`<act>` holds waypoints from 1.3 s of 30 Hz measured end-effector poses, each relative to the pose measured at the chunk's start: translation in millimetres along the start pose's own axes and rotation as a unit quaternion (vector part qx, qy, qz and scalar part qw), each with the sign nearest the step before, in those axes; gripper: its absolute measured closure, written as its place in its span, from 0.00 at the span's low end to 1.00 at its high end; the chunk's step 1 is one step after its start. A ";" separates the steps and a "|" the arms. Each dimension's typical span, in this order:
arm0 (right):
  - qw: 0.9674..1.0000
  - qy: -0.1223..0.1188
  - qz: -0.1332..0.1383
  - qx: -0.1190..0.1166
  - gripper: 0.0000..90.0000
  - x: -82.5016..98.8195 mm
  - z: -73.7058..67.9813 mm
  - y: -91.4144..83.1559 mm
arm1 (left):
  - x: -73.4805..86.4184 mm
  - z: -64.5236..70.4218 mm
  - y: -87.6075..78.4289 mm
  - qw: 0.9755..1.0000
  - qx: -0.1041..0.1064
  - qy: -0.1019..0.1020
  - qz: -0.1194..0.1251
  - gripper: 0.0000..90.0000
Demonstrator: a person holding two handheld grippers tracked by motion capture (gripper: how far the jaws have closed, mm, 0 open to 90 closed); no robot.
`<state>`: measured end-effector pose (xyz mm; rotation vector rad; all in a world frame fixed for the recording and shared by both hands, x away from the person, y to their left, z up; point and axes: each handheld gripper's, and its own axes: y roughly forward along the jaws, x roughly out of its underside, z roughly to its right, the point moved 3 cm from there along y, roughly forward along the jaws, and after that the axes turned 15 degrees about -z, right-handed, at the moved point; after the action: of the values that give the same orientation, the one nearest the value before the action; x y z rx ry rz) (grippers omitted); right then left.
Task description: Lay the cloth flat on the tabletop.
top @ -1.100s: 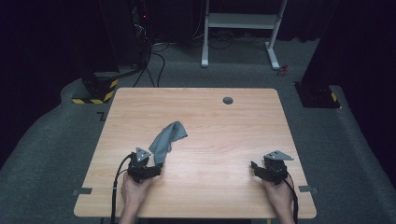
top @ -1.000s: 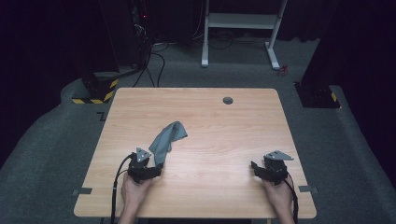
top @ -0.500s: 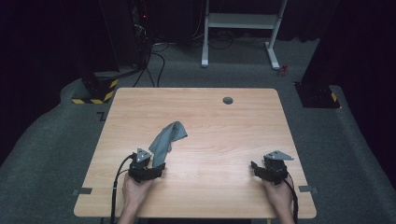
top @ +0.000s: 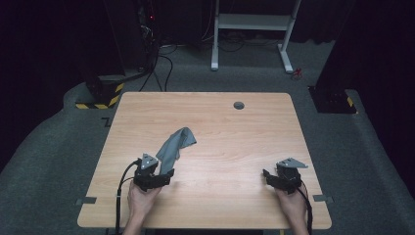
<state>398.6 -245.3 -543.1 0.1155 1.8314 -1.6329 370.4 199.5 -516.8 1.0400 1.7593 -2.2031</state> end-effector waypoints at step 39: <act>1.000 -0.005 0.000 0.000 0.40 -0.1 -0.2 0.2 | -73.6 -33.1 61.5 0.998 -0.038 -0.035 -0.048 0.33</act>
<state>398.6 -245.1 -543.2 0.1076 1.8245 -1.6317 470.8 188.0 -526.0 0.8694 1.8841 -2.1783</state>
